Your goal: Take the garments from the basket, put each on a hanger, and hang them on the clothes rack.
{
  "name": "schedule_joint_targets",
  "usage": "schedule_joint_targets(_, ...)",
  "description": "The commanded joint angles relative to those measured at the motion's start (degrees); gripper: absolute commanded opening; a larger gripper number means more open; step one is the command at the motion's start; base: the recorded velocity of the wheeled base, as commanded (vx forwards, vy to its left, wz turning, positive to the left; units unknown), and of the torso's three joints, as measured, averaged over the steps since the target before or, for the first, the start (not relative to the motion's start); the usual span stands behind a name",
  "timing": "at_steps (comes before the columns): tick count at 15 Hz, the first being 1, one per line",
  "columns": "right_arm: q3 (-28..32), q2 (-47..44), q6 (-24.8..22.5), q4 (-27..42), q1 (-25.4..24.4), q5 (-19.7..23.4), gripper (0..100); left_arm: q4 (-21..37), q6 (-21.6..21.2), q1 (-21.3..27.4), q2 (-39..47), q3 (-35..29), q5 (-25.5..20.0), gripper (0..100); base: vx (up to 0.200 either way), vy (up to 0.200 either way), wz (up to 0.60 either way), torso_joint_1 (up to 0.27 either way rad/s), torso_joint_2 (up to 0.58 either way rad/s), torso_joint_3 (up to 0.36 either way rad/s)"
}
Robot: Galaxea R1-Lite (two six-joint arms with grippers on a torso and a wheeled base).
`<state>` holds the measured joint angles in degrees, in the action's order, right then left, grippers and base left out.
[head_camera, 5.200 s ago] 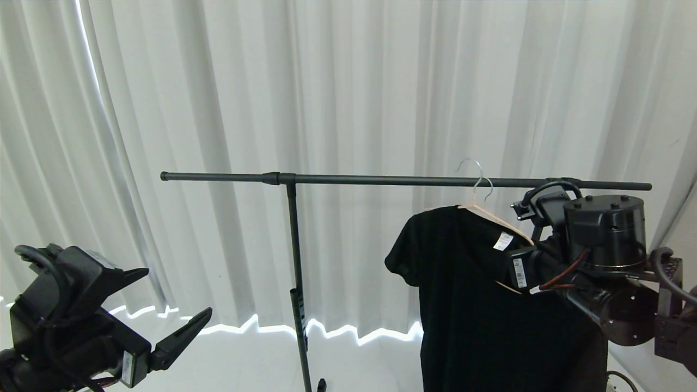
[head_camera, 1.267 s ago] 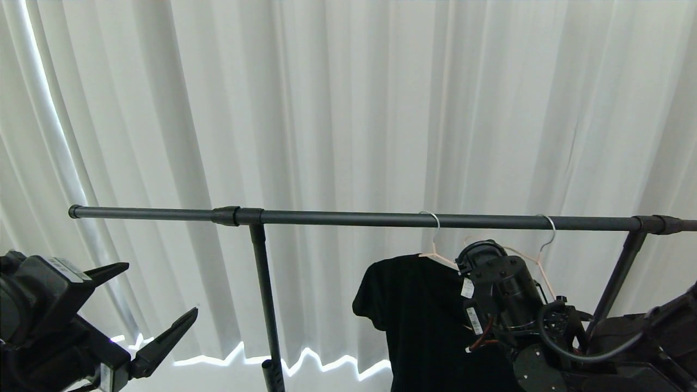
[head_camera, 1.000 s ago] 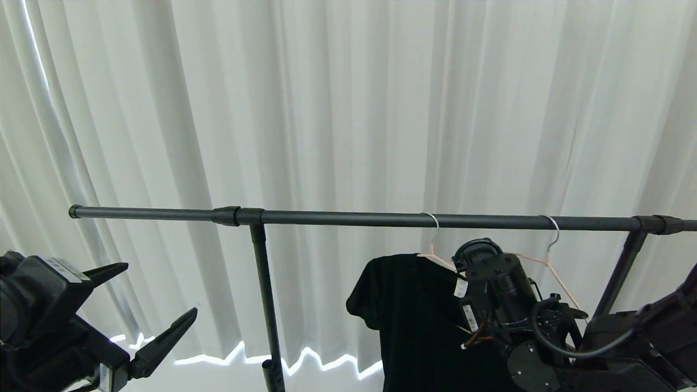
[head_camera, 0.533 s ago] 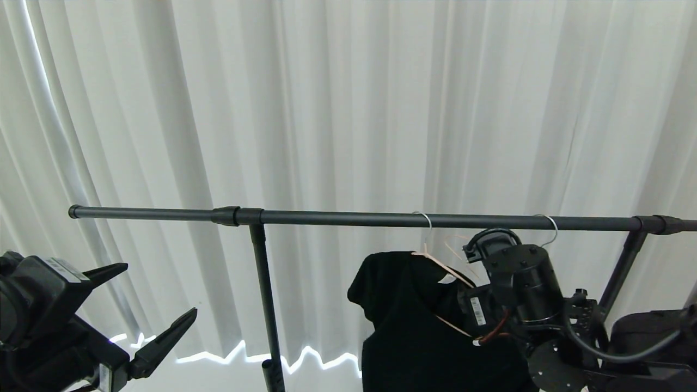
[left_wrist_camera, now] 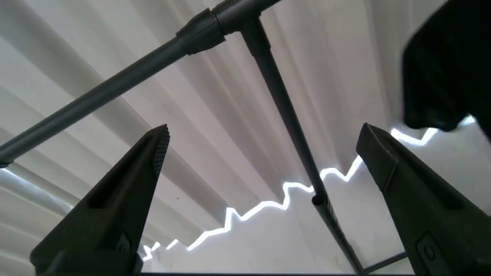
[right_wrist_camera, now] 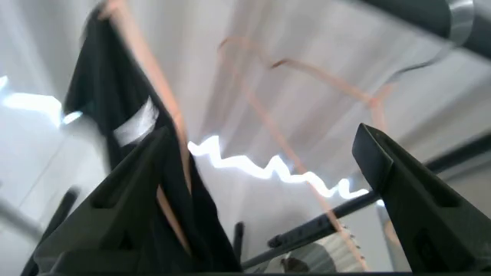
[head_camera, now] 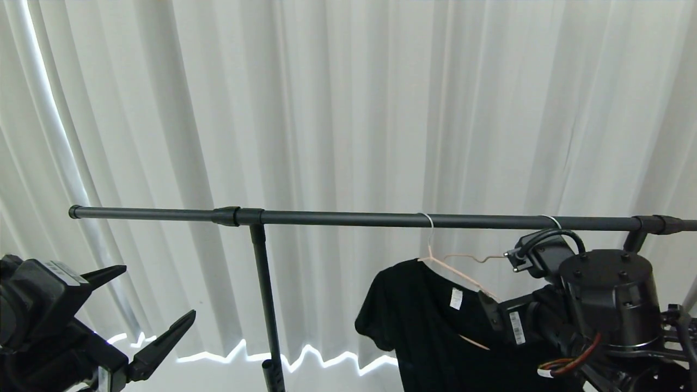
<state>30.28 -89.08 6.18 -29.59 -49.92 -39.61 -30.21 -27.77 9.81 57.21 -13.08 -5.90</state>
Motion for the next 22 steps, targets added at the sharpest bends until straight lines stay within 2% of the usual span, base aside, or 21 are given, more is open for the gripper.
schedule_joint_targets(1,-1.7,-0.1,-0.1,0.0,-0.4,1.6,100,0.0,0.0,0.0,-0.3,-0.1,0.0,100,0.000,0.000,0.00,0.000,0.00,0.000)
schedule_joint_targets(3,-1.5,-0.7,0.1,-0.4,-0.4,1.8,100,0.0,-0.1,0.0,-0.9,0.0,0.1,100,0.000,0.000,0.00,0.000,0.00,0.000)
schedule_joint_targets(6,-2.5,4.1,-0.2,0.7,2.3,1.6,100,0.0,0.1,-1.5,-1.4,0.9,0.7,100,0.000,0.000,0.00,0.000,0.00,0.000)
schedule_joint_targets(10,-3.1,18.2,-1.8,13.9,13.4,3.4,100,0.0,0.2,-8.5,-1.0,1.7,0.7,100,0.000,0.000,0.00,0.000,0.00,0.000)
schedule_joint_targets(12,-4.7,25.4,-7.8,20.4,19.9,5.2,100,0.0,0.2,-10.9,-1.2,2.6,0.7,100,0.000,0.000,0.00,0.000,0.00,0.000)
schedule_joint_targets(14,-7.3,30.8,-13.6,21.2,20.8,5.9,100,0.0,0.2,-11.4,-1.8,3.0,0.7,100,-0.200,0.000,0.00,0.000,0.00,0.005)
schedule_joint_targets(16,-10.0,37.3,-23.1,21.1,21.2,5.9,100,0.0,0.3,-12.8,-2.3,3.1,0.8,100,-0.200,0.000,0.00,0.000,0.00,0.002)
schedule_joint_targets(18,-12.1,41.3,-28.3,21.1,22.8,5.9,100,0.0,0.4,-14.3,-2.3,3.1,0.7,100,-0.200,0.000,0.00,0.014,0.00,0.005)
schedule_joint_targets(22,-13.4,43.6,-30.2,21.0,27.9,5.9,100,0.0,1.8,-17.0,-2.3,3.4,0.7,100,-0.200,0.000,0.00,0.000,0.00,0.001)
